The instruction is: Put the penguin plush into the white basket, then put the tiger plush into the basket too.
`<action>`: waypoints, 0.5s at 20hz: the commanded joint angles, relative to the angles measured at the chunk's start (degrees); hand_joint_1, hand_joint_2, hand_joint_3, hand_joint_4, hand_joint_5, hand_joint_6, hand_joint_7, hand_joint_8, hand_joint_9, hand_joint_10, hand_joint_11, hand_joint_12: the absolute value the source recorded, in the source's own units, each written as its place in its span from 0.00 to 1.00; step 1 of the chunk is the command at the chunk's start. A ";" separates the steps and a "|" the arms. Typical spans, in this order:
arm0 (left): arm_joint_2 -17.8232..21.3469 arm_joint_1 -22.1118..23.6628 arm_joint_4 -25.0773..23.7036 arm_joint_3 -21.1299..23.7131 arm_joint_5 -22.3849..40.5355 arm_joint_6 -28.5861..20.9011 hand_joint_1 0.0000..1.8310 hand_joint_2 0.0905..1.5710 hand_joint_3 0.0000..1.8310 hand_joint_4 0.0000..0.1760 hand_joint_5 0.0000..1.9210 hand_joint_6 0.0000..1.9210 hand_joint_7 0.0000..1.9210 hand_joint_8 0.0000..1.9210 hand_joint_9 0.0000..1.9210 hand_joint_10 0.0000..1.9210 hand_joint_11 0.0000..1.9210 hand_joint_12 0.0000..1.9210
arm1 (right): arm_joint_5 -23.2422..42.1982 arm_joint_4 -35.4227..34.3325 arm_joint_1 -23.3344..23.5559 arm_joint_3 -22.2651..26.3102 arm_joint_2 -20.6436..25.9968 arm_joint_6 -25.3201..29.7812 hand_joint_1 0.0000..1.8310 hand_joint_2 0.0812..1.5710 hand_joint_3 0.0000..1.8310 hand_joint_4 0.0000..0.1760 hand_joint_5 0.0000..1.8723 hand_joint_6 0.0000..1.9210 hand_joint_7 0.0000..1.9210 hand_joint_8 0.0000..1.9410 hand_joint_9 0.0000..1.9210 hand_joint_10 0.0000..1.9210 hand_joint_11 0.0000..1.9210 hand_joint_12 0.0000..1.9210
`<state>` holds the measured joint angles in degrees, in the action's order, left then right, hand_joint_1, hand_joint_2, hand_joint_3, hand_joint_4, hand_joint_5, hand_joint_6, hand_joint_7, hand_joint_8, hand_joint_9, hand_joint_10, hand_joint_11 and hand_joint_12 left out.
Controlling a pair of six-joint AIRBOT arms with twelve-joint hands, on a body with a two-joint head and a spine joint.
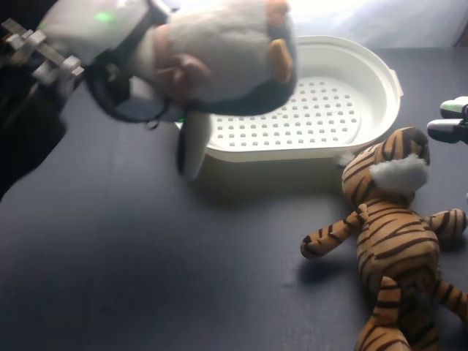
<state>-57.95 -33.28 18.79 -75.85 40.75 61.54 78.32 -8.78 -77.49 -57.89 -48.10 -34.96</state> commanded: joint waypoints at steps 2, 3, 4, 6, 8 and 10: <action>-1.36 4.47 -0.42 -2.62 -0.62 3.09 0.70 0.63 0.00 0.00 0.64 0.21 0.61 0.43 0.59 0.28 0.39 0.65 | 7.19 -0.55 0.46 -0.35 -0.09 0.29 0.43 0.80 0.00 0.05 0.28 0.00 0.18 0.00 0.18 0.00 0.04 0.44; -2.71 7.57 -0.28 -4.29 -4.84 6.60 0.70 0.64 0.00 0.00 0.63 0.23 0.59 0.45 0.57 0.29 0.38 0.67 | 7.18 -0.39 0.46 -0.42 -0.14 0.29 0.43 0.80 0.00 0.03 0.28 0.00 0.18 0.00 0.19 0.01 0.05 0.45; -3.58 9.39 0.51 -5.49 -7.89 9.75 0.69 0.64 0.00 0.00 0.64 0.22 0.58 0.47 0.56 0.30 0.38 0.69 | 7.17 -0.34 0.45 -0.45 -0.16 0.29 0.43 0.80 0.00 0.07 0.28 0.00 0.18 0.00 0.19 0.01 0.06 0.45; -5.03 11.22 2.98 -7.33 -11.93 15.47 0.69 0.65 0.00 0.00 0.63 0.22 0.56 0.51 0.55 0.30 0.39 0.66 | 7.01 -0.25 0.47 -0.62 -0.33 0.29 0.44 0.79 0.00 0.00 0.29 0.00 0.19 0.00 0.20 0.01 0.06 0.46; -5.82 11.81 5.71 -8.44 -14.18 19.80 0.69 0.65 0.00 0.00 0.61 0.28 0.56 0.49 0.56 0.24 0.41 0.56 | 6.94 -0.16 0.55 -0.67 -0.39 0.29 0.44 0.80 0.00 0.00 0.28 0.00 0.18 0.00 0.19 0.00 0.06 0.46; -6.19 11.84 7.83 -8.95 -15.66 22.94 0.66 0.60 0.00 0.00 0.51 0.10 0.49 0.20 0.53 0.08 0.39 0.49 | 6.83 -0.14 0.56 -0.71 -0.42 0.29 0.42 0.80 0.00 0.02 0.27 0.00 0.18 0.00 0.20 0.00 0.07 0.46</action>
<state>-64.16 -22.74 27.55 -84.40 17.96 84.62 78.04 -8.14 -77.49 -58.24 -48.47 -34.96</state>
